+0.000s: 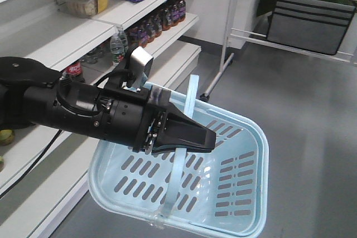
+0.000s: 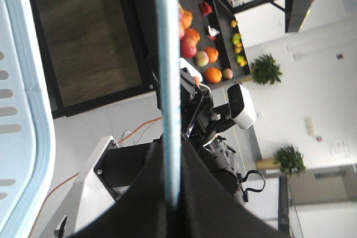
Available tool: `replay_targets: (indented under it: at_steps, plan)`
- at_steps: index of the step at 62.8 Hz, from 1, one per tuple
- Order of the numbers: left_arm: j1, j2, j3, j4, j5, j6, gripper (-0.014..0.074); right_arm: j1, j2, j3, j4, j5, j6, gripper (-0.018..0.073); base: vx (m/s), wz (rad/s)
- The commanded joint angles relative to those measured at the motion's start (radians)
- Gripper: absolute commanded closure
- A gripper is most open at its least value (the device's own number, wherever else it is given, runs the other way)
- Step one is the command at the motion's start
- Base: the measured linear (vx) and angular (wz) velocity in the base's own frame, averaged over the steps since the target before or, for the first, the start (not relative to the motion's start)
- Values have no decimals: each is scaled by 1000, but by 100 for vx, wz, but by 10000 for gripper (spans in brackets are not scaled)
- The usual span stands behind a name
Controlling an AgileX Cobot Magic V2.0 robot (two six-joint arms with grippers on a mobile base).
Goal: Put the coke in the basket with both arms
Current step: 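Drive the base away from the shelf holding the basket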
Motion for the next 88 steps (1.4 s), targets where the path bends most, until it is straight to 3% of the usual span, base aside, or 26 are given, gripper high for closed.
replay_targets:
  at_steps: [1,88]
  plan:
    - [-4,-46,-22,-83,32,13,604,1,-15,15,-4,-75,-9,564,-1,-40]
    - [-4,-46,-22,-83,32,13,604,1,-15,15,-4,-75,-9,564,5,-34]
